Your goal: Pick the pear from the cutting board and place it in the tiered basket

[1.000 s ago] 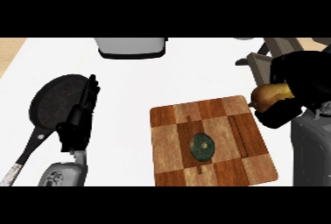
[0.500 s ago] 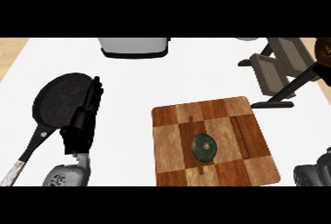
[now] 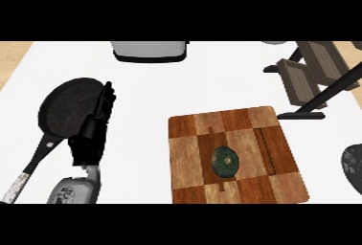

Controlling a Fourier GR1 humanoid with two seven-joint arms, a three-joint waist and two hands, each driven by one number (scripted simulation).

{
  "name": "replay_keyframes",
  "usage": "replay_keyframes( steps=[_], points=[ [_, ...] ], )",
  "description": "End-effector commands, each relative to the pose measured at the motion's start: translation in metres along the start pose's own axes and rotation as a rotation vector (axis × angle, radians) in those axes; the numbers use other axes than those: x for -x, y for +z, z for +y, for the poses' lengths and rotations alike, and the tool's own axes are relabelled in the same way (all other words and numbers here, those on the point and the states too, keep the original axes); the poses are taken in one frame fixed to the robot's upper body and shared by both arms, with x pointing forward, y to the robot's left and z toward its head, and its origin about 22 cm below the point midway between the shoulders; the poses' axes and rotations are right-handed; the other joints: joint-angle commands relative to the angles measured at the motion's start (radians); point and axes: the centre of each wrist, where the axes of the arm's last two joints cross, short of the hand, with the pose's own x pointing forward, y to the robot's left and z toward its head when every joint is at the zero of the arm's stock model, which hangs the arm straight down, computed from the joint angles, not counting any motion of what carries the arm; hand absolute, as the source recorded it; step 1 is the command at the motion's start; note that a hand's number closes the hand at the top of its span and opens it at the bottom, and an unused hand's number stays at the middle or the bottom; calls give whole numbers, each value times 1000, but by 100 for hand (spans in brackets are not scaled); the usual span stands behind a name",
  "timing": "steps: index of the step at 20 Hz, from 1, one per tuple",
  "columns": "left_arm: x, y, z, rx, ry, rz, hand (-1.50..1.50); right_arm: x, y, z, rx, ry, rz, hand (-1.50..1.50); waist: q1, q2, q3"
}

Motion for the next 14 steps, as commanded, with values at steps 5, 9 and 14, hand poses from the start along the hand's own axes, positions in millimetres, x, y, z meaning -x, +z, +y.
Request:
replay_keyframes(
  steps=[5,9,14],
  points=[
    [8,9,-19,-13,22,3,0,-1,-43,-6,-44,-43,29,150,1,7,1],
    [2,4,2,-6,9,-3,0,-2,-64,3,-17,-8,60,150,8,8,1],
    [1,-2,3,2,7,1,0,28,-90,6,9,34,69,150,4,9,1]
  ],
)
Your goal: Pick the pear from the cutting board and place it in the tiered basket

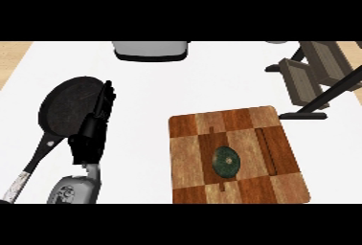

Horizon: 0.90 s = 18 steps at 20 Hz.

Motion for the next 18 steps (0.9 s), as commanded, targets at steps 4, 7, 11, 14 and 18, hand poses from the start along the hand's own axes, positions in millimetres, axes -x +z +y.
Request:
replay_keyframes(
  steps=[4,7,11,14,18],
  points=[
    [-9,1,-4,24,10,9,0,33,-50,19,33,63,15,150,8,4,0],
    [-10,3,14,1,2,-9,0,28,-57,34,26,87,28,150,5,0,0],
    [-3,-2,1,5,0,1,0,65,-73,48,-10,-203,165,-150,2,3,2],
    [-2,-11,22,0,-4,0,0,50,-82,61,-61,-230,128,-150,1,1,0],
    [-1,-3,9,-3,21,7,0,67,-82,44,-43,-367,100,-150,-1,-2,0]
  ],
)
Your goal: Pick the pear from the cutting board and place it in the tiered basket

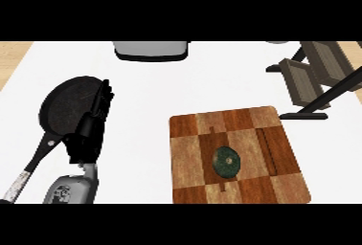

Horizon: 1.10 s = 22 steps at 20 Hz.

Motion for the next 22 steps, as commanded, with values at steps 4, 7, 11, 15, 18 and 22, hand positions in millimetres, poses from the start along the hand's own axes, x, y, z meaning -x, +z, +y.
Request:
replay_keyframes(
  steps=[4,7,11,15,18,22],
  points=[
    [0,-6,-5,-2,-1,7,0,22,-1,-24,115,-319,30,-150,-3,-1,0],
    [-1,5,-9,11,10,20,0,54,0,-41,195,-365,103,-150,-6,-4,0],
    [-8,-3,15,-17,-9,-8,0,92,21,-90,271,-467,201,-150,-17,-9,0],
    [10,6,-8,-27,-5,30,0,158,43,-122,290,-583,236,-150,-40,-12,1],
    [5,5,-9,-37,-2,33,0,203,59,-133,292,-638,224,-150,-42,-11,1],
    [0,13,5,-43,-16,26,0,272,93,-144,303,-635,200,-150,-46,-14,3]
  ],
)
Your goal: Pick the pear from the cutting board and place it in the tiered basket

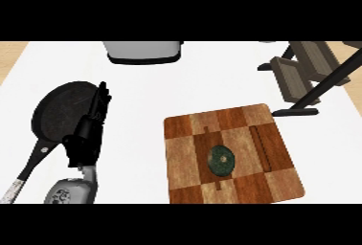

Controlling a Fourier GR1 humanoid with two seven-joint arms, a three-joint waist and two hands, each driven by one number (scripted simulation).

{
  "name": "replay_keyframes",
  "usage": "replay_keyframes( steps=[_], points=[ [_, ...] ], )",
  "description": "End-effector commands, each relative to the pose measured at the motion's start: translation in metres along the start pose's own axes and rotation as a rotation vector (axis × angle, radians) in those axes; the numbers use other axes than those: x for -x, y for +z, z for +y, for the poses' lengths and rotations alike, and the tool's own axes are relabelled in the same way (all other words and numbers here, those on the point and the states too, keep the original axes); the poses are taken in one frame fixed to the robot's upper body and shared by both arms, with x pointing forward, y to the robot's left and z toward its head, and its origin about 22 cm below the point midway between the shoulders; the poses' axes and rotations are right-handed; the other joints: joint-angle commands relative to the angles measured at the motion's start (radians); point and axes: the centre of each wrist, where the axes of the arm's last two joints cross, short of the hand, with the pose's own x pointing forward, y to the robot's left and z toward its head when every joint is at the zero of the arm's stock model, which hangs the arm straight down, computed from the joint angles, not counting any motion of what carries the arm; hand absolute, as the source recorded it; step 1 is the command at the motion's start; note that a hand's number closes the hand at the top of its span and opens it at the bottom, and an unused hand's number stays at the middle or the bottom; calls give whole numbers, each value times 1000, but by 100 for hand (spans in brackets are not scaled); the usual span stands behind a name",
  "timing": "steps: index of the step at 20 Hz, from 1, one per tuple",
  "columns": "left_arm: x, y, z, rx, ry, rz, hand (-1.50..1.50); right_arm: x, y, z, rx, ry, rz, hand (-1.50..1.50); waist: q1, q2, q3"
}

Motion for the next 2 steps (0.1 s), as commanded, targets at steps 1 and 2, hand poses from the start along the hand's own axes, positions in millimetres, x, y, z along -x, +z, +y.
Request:
replay_keyframes(
  steps=[1,2],
  points=[
    [-6,-5,9,-4,2,-8,0,40,14,-65,-6,-42,-6,-150,-2,1,0],
    [-2,1,3,-15,-11,-5,0,49,16,-77,-20,-56,-1,-150,0,1,0]
  ],
)
